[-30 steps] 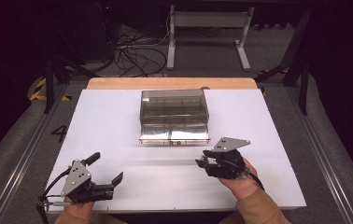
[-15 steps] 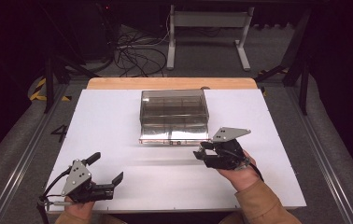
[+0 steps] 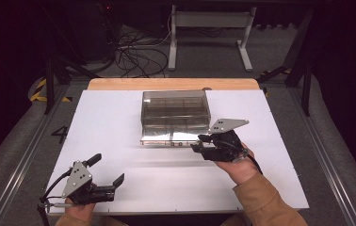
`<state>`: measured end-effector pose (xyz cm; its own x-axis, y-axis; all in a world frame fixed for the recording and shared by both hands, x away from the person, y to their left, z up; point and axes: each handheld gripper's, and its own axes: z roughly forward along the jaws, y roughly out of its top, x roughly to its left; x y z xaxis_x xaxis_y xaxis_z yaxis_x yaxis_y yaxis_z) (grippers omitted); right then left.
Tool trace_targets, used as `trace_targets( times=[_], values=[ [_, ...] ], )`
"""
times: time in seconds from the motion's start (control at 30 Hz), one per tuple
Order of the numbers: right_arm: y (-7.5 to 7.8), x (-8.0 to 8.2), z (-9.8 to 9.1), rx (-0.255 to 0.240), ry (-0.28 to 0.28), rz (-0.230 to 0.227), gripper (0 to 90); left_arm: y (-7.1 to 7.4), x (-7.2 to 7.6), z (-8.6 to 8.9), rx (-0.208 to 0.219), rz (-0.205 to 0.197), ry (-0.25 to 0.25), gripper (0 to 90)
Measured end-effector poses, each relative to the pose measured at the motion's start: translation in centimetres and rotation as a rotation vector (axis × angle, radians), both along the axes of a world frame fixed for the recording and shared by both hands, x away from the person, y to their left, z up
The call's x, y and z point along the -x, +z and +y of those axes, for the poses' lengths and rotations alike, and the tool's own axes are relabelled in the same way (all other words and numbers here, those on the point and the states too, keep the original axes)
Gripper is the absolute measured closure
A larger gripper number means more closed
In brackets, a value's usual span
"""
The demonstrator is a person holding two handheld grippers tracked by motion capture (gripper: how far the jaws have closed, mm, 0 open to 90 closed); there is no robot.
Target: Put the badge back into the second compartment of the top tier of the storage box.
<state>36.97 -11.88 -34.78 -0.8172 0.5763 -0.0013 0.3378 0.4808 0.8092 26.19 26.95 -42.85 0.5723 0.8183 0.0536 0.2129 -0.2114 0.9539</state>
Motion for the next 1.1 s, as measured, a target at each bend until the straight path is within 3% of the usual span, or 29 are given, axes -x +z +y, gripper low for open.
trace_targets(
  times=[0.5,1.1],
  values=[
    [1.1,-1.6,2.0,0.008,0.018,-0.021,56.8,0.0,0.0,0.0,-0.002,0.001,-0.002,1.9],
    [0.9,-3.7,4.0,0.007,0.0,-0.016,56.7,0.0,0.0,0.0,0.001,0.005,-0.006,1.9]
  ],
)
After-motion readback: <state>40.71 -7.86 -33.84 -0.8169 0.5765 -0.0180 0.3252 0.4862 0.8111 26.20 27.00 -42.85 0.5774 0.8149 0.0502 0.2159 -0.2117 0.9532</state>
